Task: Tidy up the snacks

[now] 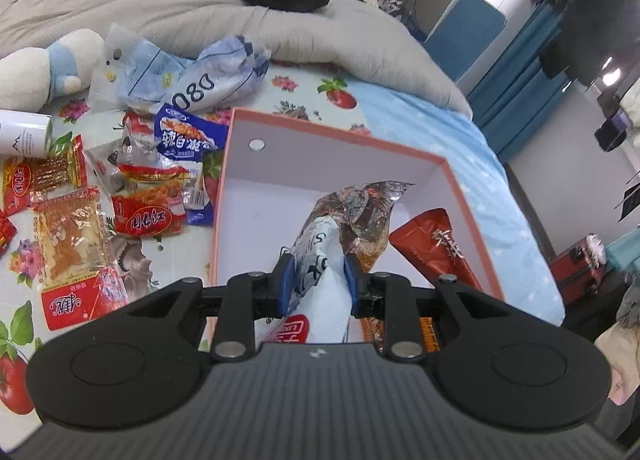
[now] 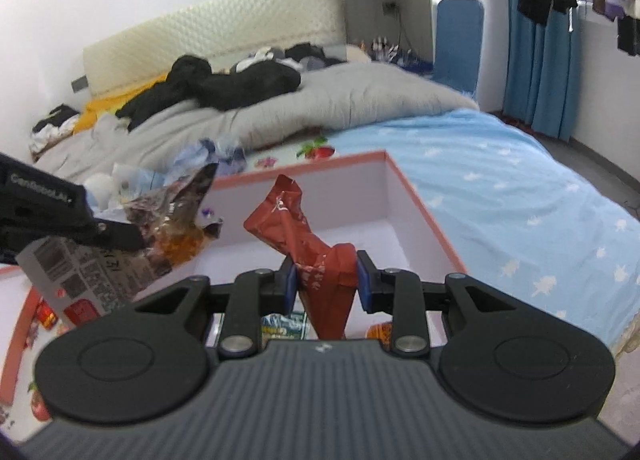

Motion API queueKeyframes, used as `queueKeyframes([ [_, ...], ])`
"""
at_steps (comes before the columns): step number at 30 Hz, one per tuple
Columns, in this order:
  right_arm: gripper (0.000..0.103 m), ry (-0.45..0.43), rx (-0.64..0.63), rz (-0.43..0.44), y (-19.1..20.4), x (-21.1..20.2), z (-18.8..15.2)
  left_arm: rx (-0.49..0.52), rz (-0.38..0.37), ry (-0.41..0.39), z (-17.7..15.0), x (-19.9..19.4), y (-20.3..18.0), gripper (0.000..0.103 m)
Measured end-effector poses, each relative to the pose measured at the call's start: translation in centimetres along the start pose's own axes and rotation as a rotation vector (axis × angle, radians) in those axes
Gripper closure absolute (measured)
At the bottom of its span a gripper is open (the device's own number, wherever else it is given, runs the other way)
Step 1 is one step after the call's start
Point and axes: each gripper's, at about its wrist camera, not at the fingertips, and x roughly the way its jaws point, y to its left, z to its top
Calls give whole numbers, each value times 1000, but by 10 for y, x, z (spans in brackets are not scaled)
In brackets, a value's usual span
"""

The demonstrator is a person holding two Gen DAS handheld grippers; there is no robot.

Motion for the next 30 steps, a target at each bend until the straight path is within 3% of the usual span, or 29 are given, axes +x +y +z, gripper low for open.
queueKeyframes([
  [6,69,52,0,3,-4,16,-9,-10,11,19,-2,11,5,71],
  [9,65,72,20,-7,-7,18,-13,18,30,16,-3,11,3,41],
  [10,56,78,25,-5,-8,19,-14,34,41,6,-4,9,1,32],
  [12,45,74,25,-5,-8,17,-15,53,43,-15,-4,3,-2,31],
  [20,45,15,51,14,-8,-2,-1,51,0,-71,-1,-26,0,31],
  [30,45,-101,42,80,14,-43,22,117,17,-210,-2,-93,4,31],
])
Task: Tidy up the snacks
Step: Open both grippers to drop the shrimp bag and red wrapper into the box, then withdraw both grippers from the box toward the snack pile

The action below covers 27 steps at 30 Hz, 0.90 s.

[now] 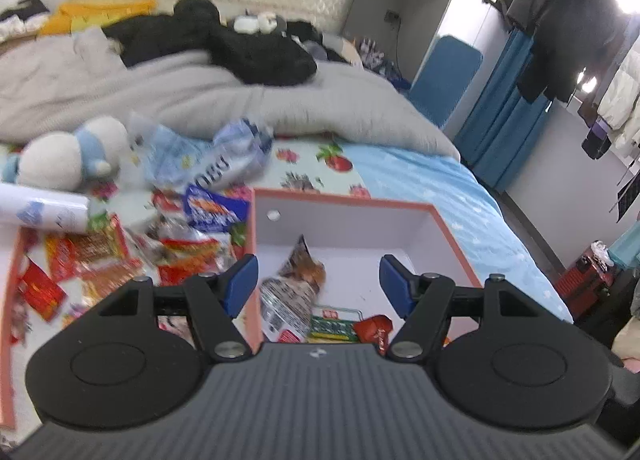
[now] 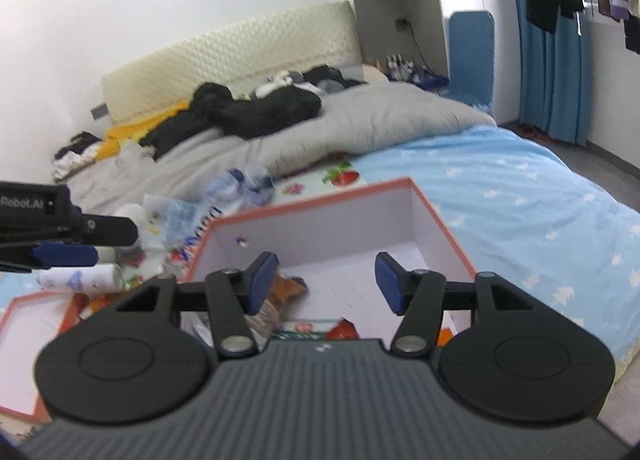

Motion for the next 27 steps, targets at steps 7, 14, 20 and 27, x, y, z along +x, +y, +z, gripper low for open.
queueKeyframes([
  [7,45,-50,-14,68,24,-21,7,18,44,-61,-5,-44,24,31],
  [14,45,-63,-46,132,51,-32,4,25,97,-94,-19,-75,53,31],
  [20,45,-41,-85,183,79,-37,-10,8,129,-93,-36,-91,78,31],
  [27,45,-6,-112,224,103,-50,-37,47,147,-90,-52,-111,104,31],
])
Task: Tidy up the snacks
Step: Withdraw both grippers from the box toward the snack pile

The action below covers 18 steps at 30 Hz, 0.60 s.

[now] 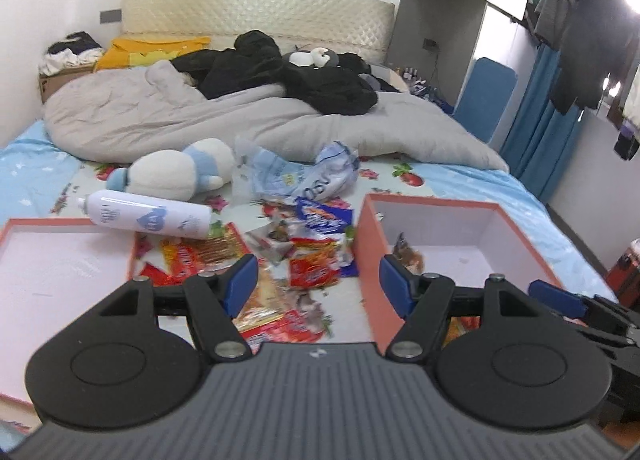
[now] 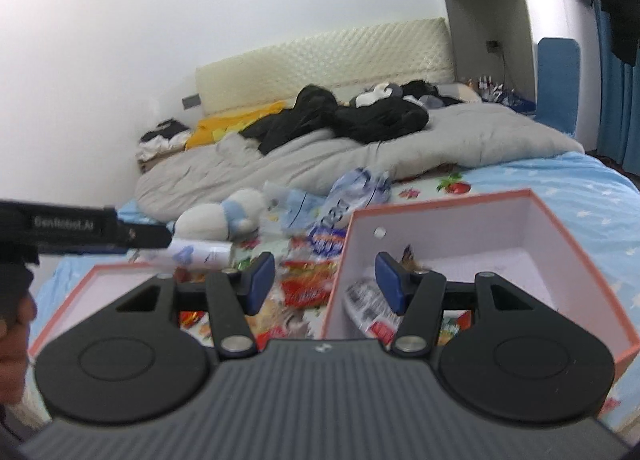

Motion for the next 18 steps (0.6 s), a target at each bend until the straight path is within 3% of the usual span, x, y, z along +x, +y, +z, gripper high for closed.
queueKeyframes([
  [9,45,10,-9,1,26,-16,-30,14,-1,0,-31,-21,33,31],
  [18,45,72,-17,17,48,-24,-67,-45,11,52,-70,-35,69,31],
])
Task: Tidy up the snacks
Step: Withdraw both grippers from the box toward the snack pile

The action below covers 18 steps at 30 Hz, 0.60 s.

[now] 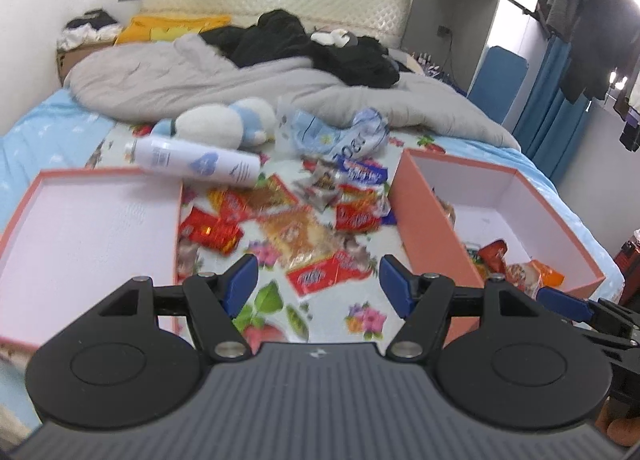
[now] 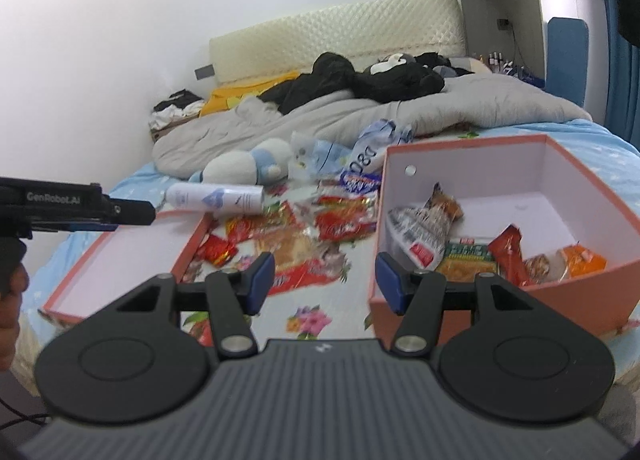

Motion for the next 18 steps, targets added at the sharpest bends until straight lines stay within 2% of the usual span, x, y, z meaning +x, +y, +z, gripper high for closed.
queueKeyframes([
  [8,45,38,-21,17,14,8,-15,-44,0,43,-26,6,15,31],
  [18,45,50,-52,4,24,28,-17,-45,-8,71,-26,34,17,31],
])
